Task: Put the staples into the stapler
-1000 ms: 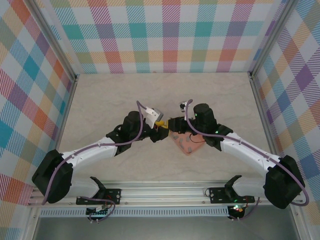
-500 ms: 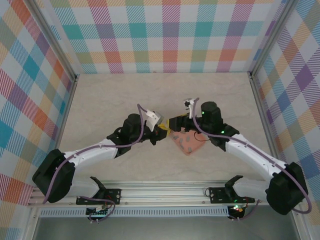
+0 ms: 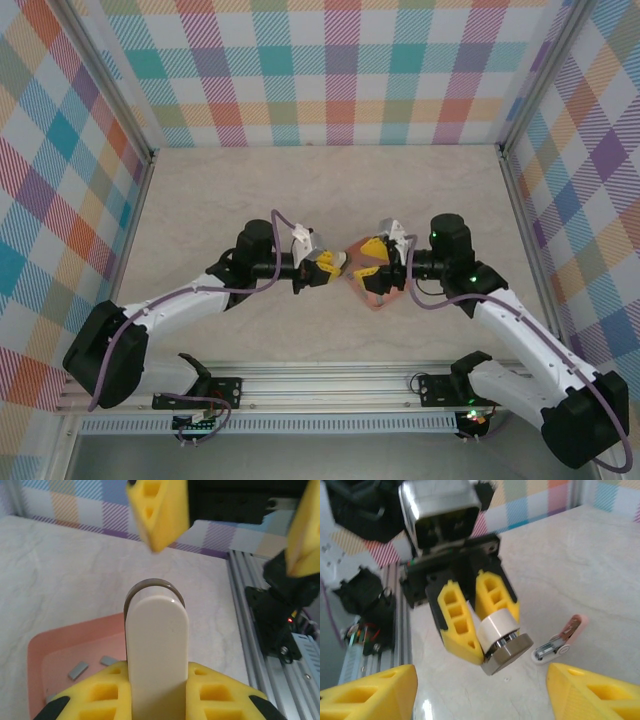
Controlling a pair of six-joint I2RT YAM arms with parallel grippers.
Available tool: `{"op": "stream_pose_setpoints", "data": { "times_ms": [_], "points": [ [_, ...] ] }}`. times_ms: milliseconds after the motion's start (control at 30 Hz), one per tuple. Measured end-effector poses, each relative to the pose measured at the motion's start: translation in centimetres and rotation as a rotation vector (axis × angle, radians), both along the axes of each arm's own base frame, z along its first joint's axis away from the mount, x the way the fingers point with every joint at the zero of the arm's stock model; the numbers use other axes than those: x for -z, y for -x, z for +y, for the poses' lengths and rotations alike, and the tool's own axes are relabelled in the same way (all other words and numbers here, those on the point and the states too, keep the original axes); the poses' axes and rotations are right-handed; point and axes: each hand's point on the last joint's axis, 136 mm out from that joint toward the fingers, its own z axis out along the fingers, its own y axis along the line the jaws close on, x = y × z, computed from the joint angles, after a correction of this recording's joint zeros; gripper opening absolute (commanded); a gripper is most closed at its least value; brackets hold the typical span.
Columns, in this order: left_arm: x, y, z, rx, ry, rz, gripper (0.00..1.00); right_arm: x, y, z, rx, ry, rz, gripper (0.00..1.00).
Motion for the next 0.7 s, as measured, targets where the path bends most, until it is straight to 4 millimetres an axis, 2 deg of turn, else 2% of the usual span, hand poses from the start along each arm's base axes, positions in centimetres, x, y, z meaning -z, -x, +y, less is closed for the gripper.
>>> {"op": "stream_pose_setpoints", "data": {
  "times_ms": [167, 367, 700],
  "points": [
    [-0.9, 1.1, -0.2, 0.083, 0.006, -0.055, 0.00, 0.9, 1.0, 0.3, -0.095, 0.052, -0.091, 0.67],
    [-0.6, 1.9, -0.1, 0.133, -0.007, -0.063, 0.00, 0.9, 0.9, 1.2, -0.179, 0.050, -0.121, 0.63],
    [-0.7, 2.5, -0.1, 0.172, -0.007, -0.077, 0.00, 1.1, 1.1, 2.0, -0.241, 0.012, -0.097, 0.42]
  ]
}}
